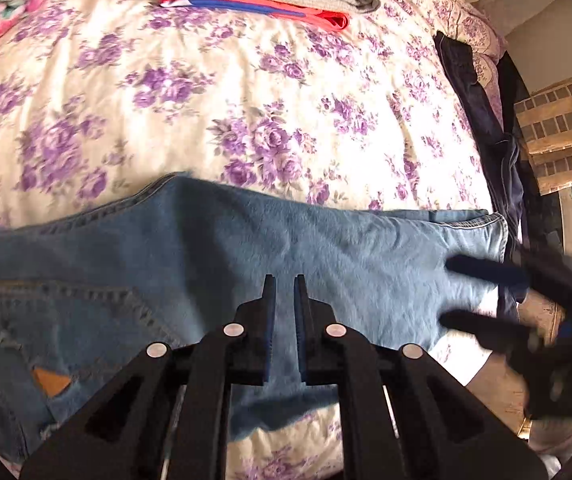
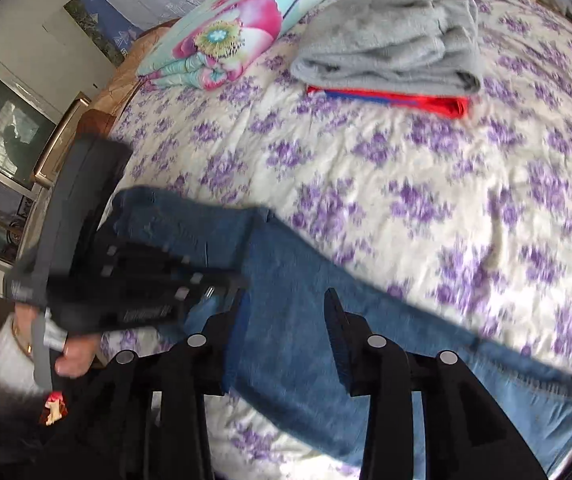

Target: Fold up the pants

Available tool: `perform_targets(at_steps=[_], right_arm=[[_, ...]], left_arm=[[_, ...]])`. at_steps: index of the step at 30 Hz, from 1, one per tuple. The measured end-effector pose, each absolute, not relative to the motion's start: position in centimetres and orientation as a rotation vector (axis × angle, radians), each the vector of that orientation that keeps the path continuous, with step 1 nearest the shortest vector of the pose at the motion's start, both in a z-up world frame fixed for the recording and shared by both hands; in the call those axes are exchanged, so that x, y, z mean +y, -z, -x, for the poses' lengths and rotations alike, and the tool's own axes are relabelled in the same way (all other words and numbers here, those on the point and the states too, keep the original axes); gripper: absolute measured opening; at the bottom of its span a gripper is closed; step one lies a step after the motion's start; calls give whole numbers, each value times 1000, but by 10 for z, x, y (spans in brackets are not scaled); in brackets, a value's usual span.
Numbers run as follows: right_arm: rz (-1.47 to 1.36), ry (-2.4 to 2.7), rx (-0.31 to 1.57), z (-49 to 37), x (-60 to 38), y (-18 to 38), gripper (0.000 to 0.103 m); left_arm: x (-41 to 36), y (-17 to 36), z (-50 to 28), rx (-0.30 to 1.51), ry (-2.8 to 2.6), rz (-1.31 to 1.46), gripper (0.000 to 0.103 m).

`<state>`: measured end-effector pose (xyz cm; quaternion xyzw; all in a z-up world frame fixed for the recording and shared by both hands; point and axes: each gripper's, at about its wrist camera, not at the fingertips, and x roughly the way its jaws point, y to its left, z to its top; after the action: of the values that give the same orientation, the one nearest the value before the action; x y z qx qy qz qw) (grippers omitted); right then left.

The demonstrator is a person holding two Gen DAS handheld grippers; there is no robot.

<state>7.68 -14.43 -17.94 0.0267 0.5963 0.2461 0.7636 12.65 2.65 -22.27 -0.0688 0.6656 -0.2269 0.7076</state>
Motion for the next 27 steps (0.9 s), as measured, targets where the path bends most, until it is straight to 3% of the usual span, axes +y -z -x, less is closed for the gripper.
perform_targets(at_steps=[7, 12, 19, 20, 23, 27], right_arm=[[-103, -468, 1314, -26, -141, 217, 25], [-96, -378, 1424, -23, -135, 268, 25], [-164, -369, 1416, -25, -148, 250, 26], [-192, -358, 1390, -20, -159, 239, 33], [-336, -262, 1280, 4, -217, 211, 75], [-573, 2, 1180, 52, -318, 206, 77]], left_arm=[[-2, 255, -147, 1577, 483, 94, 9], [3, 265, -155, 1601, 487, 154, 5], [8, 257, -150, 1598, 441, 168, 3], [5, 249, -143, 1574, 428, 130, 3], [2, 220, -117, 1504, 481, 109, 4], [-10, 202, -78, 1458, 579, 125, 5]])
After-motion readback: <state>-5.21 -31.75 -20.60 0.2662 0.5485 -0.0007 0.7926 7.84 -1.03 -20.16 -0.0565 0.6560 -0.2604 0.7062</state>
